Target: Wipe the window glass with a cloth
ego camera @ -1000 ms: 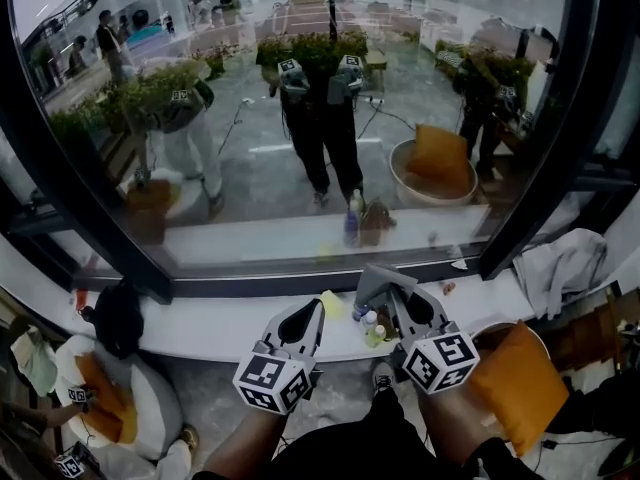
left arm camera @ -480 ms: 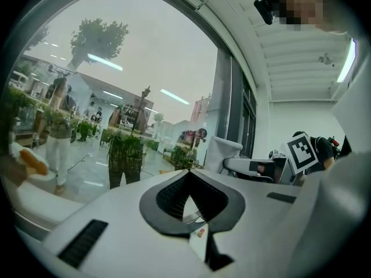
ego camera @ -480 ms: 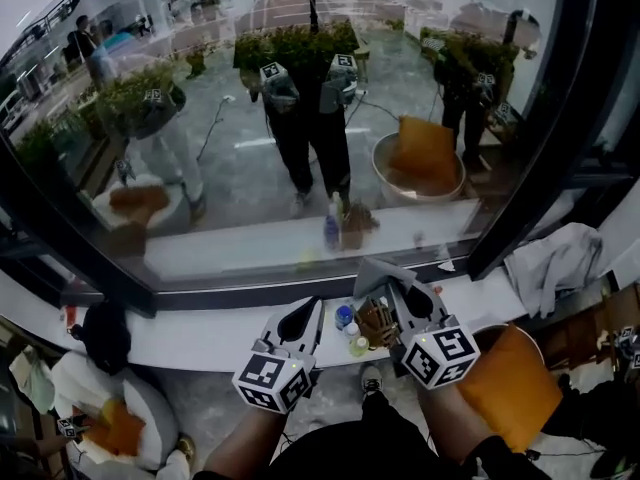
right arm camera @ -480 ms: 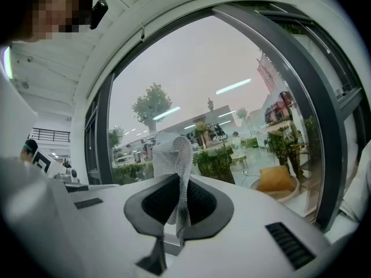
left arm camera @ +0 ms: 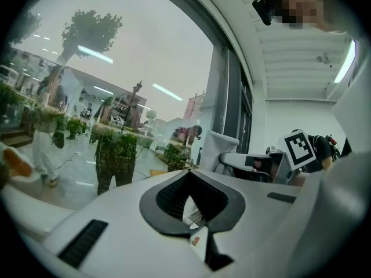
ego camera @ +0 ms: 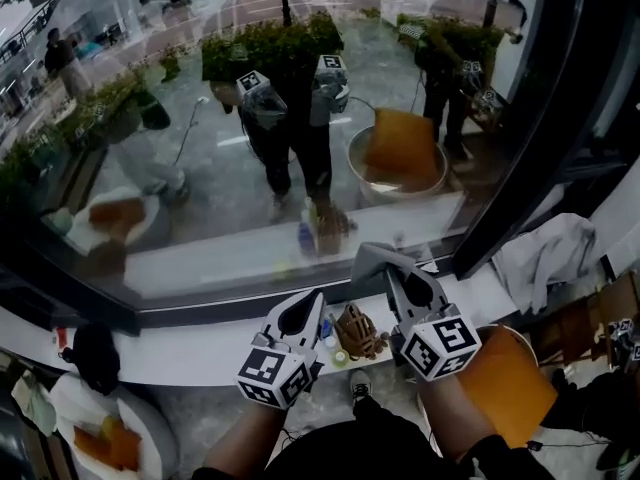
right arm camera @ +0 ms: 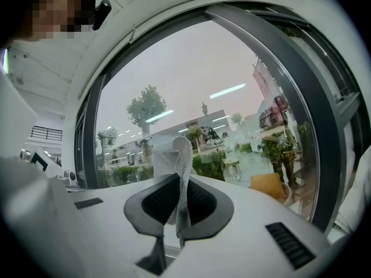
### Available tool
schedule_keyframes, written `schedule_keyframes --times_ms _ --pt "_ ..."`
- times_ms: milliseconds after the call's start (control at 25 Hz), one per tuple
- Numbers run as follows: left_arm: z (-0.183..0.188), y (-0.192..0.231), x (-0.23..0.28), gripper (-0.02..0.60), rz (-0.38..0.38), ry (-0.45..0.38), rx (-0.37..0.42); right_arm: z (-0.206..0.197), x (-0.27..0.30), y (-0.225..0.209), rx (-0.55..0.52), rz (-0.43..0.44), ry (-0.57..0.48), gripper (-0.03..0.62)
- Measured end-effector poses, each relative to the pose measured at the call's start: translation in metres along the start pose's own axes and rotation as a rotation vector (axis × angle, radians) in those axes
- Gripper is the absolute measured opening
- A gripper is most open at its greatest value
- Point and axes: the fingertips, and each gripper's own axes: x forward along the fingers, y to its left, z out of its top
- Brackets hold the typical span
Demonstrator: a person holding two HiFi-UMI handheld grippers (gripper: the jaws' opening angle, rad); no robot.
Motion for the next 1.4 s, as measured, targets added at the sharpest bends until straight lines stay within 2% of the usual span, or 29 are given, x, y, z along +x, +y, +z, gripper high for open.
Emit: schedule_keyframes --times_ms 800,1160,1400 --pt "0.013 -0.060 0.162 0.008 -0.082 0.020 0.044 0.081 0.056 -0.182 -0.048 -0.104 -0.104 0.041" --pt "0.020 -0.059 0.180 0.008 -0.090 0.036 0.052 0.110 0.088 -0.214 -0.092 -0.158 -0.138 0.041" --pt "0.025 -0.050 0.185 0.008 -0.091 0.035 0.062 0.113 0.112 -0.222 -0.105 -0.182 -0.130 0.041"
